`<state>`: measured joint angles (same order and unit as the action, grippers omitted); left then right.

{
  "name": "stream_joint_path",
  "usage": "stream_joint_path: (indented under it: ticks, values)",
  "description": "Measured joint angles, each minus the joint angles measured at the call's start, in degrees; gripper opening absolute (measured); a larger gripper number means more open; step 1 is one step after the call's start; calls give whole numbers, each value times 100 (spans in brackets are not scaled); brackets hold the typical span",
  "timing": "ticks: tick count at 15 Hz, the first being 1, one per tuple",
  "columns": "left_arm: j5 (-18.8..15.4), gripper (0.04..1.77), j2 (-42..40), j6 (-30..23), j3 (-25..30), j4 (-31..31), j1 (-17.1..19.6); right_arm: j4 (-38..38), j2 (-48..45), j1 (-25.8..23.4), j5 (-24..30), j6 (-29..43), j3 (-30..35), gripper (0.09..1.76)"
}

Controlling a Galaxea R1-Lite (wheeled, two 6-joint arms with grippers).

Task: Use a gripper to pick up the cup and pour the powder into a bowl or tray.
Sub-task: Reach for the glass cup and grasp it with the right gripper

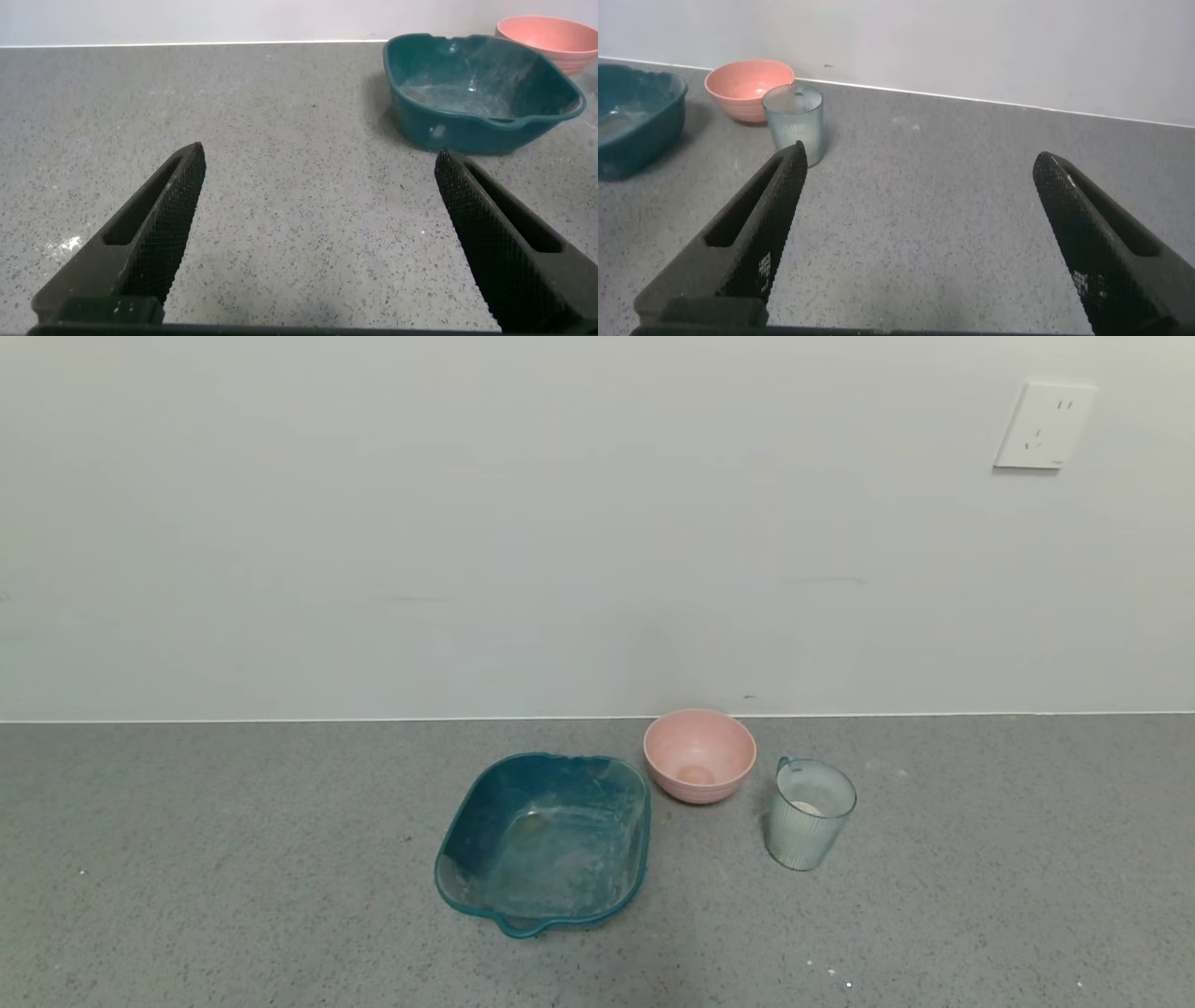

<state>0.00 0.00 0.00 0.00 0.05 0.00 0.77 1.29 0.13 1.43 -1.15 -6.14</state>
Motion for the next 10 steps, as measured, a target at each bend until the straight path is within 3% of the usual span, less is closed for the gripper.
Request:
stream_joint_path:
  ticks: [4, 10]
  values:
    - [0, 176, 0, 0, 0, 2, 0, -48, 914, 9, -6, -251, -807, 176]
    - [0, 176, 0, 0, 0, 5, 0, -680, 3344, 9, -16, -321, -1821, 176]
